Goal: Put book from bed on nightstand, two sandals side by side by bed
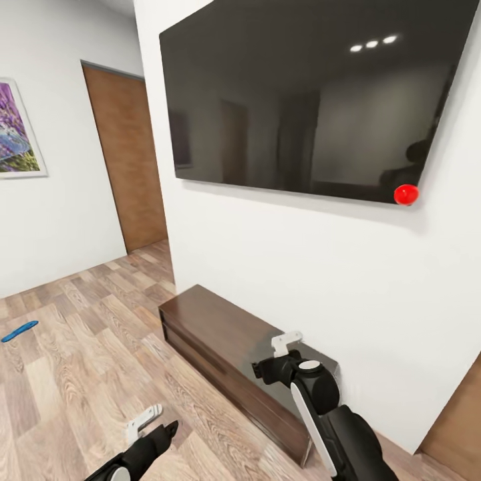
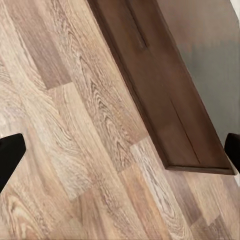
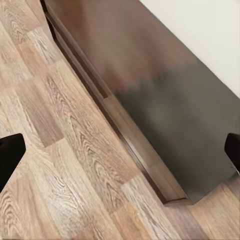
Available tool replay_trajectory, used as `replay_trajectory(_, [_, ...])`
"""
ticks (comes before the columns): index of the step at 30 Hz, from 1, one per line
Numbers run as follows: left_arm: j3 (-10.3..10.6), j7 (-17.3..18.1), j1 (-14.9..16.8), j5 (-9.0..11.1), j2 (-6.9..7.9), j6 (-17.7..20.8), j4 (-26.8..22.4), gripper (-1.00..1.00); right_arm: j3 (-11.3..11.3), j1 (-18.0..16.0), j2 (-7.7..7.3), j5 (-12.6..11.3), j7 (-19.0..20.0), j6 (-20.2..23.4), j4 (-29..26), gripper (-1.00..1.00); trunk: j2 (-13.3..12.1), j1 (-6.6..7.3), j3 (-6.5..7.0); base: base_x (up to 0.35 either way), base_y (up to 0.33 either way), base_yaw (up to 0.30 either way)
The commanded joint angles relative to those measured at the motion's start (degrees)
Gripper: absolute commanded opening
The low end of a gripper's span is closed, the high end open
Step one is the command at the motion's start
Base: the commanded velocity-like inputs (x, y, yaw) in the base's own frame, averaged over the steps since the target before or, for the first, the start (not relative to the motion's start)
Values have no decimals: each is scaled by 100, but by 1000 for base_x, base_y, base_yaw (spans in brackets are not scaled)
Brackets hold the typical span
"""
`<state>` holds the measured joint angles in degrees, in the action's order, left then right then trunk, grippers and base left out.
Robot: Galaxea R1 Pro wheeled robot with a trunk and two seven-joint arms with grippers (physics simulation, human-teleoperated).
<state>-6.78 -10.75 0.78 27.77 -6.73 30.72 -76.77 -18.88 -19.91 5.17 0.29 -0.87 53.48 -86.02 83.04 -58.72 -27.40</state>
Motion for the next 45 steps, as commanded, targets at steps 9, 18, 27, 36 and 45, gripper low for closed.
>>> replay_trajectory(9, [-181, -42, -5, 96, -4, 8, -5, 100, -98, 1, -6, 3, -9, 23, -4, 100, 4, -1, -30, 128, 111, 260])
replay_trajectory(18, [-232, -42, -14, 90, -4, -4, 0, 100, -123, 4, -7, 6, -9, 22, -3, 100, 4, -1, -56, 210, 227, 267])
replay_trajectory(27, [-242, -42, -16, 89, -3, -5, 7, 100, -125, 2, -7, 6, -9, 22, -3, 100, 4, -1, -81, 223, 251, 269])
replay_trajectory(36, [-246, -42, -17, 100, 1, -5, 12, 100, -125, 1, -9, 4, -3, 22, -3, 100, 4, -1, -109, 239, 249, 268])
replay_trajectory(45, [-394, -42, -61, 105, -2, -34, 13, 100, -124, -3, -30, -1, -1, 23, -11, 100, 4, -1, -142, 282, 161, 262])
